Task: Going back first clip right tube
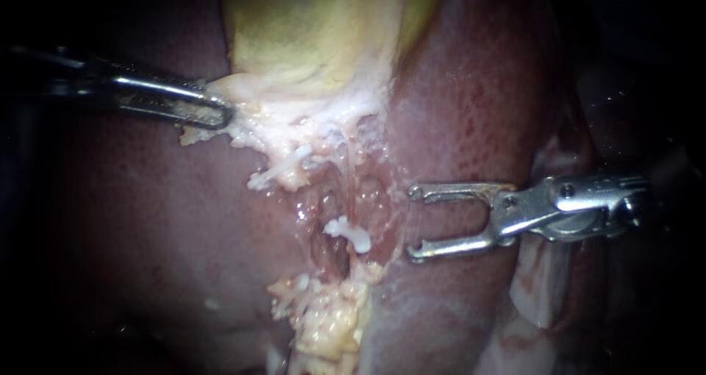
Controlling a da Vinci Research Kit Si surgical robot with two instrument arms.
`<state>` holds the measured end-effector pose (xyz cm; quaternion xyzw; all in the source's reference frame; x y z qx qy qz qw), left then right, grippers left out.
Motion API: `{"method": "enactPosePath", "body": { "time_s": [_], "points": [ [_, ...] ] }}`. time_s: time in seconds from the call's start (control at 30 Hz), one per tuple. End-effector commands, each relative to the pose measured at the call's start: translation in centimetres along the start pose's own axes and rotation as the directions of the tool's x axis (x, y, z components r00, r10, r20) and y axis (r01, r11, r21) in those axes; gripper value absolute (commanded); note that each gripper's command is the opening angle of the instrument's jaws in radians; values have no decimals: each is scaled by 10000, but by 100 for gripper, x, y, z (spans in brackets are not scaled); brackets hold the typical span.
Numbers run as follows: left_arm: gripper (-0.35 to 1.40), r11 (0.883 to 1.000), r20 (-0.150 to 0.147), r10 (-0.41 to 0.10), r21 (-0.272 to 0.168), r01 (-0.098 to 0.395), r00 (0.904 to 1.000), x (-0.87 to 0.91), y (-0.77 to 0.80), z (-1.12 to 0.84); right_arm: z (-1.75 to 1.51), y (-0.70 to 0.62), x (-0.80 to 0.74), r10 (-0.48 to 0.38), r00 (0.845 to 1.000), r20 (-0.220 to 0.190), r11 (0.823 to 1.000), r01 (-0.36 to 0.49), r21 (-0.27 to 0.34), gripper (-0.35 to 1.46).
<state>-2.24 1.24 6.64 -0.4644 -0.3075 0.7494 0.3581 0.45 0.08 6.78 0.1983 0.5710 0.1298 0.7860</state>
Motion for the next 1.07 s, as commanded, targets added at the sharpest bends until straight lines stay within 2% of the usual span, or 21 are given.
{"method": "enactPosePath", "body": {
  "time_s": [0.03,0.27,0.4,0.7,1.07],
  "points": [
    [-35,10000,0,0,-1,0,10000,0,0,0,-2,0,1,-73,10000,3,10000,73,16,50],
    [-35,10000,-17,10,45,-10,10000,-2,-1,8,-12,2,7,-548,9985,-11,9985,548,43,50],
    [-35,9999,-48,37,134,-36,10000,-6,-2,22,-15,3,10,-638,9980,-15,9980,638,46,50],
    [-35,9999,58,114,-56,-114,9999,-16,-6,50,-18,5,12,-793,9968,-19,9968,793,44,50],
    [-35,9999,59,124,-54,-123,9999,-17,-8,51,-19,6,14,-956,9954,-22,9954,956,48,50]
  ]
}}
